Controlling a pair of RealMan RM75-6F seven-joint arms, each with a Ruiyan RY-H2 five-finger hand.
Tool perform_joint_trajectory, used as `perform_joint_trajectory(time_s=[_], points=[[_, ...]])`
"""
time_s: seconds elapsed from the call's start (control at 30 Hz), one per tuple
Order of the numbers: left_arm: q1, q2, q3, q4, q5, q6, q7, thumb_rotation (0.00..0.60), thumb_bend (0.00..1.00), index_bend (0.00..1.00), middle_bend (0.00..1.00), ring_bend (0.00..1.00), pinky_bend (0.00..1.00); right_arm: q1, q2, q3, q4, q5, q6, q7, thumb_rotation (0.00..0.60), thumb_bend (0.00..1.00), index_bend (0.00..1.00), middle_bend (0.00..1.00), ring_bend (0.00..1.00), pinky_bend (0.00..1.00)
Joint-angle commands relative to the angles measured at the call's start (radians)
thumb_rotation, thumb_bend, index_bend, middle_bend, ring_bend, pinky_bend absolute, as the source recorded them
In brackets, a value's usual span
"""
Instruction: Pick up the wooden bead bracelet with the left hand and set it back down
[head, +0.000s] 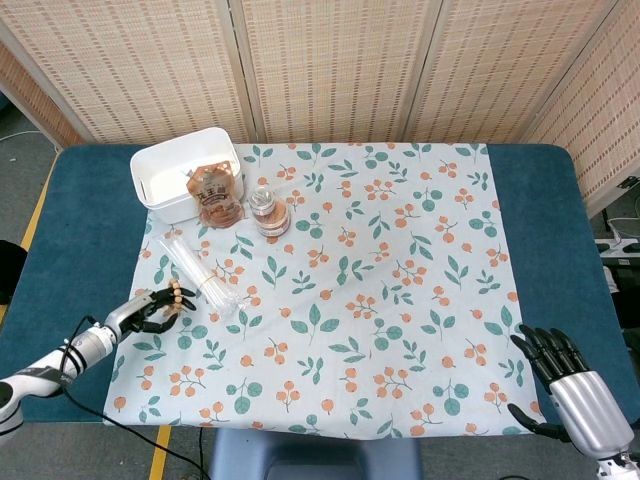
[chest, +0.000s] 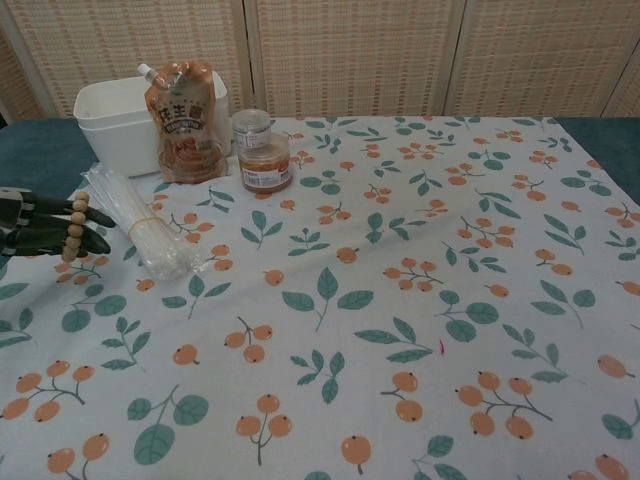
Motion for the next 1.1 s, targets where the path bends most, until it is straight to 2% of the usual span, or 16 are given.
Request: perform_joint_trajectory(time_s=[0.03,0.13,0.3,0.53,0.67,0.83,0.93,1.03,1.1], points=[[0.052,-0.017,-0.002,-0.041,0.039,0.019,0.081,0.6,0.56,0.19,0.28,0.07,0.0,0.0,0.0,-0.001,-0.001,0.0,-0.001,0.0,0.46,0.2,0.0,0.0,0.0,0.0],[0.09,-0.022,-0.003,-0.072,0.071,0.028,0.157,0.6,0.57,0.19,0.29,0.1,0.0,0.0,0.0,-0.002,-0.001,-0.002,-0.002,-0.001,0.46,0.2,0.0,0.0,0.0,0.0],[0.173,-0.042,-0.037,-0.149,0.124,0.059,0.316,0.6,0.56,0.19,0.3,0.14,0.0,0.0,-0.001,-0.003,-0.002,-0.004,-0.003,-0.004,0.459,0.2,0.0,0.0,0.0,0.0],[0.28,-0.037,-0.06,-0.249,0.175,0.045,0.471,0.6,0.54,0.18,0.31,0.19,0.0,0.001,-0.001,-0.004,-0.001,-0.005,-0.006,-0.004,0.461,0.2,0.0,0.0,0.0,0.0],[0.316,-0.059,-0.064,-0.299,0.23,0.102,0.577,0.6,0.49,0.17,0.31,0.17,0.01,0.003,-0.002,-0.008,-0.004,-0.011,-0.011,-0.008,0.46,0.2,0.0,0.0,0.0,0.0],[0.348,-0.089,-0.083,-0.338,0.255,0.121,0.65,0.6,0.48,0.16,0.26,0.15,0.02,-0.001,0.001,-0.009,-0.003,-0.014,-0.002,-0.004,0.459,0.2,0.0,0.0,0.0,0.0],[0.397,-0.126,-0.138,-0.377,0.23,0.096,0.707,0.6,0.48,0.12,0.21,0.14,0.02,-0.001,0.003,-0.008,-0.001,-0.014,0.002,-0.001,0.46,0.2,0.0,0.0,0.0,0.0],[0.502,-0.224,-0.261,-0.432,0.175,0.017,0.867,0.6,0.48,0.04,0.09,0.05,0.02,-0.002,0.002,-0.008,0.0,-0.013,0.002,-0.002,0.46,0.2,0.0,0.0,0.0,0.0],[0.601,-0.325,-0.369,-0.448,0.107,-0.103,1.042,0.6,0.48,0.0,0.01,0.0,0.02,-0.003,-0.001,-0.005,0.001,-0.01,0.004,-0.01,0.459,0.2,0.0,0.0,0.0,0.0]])
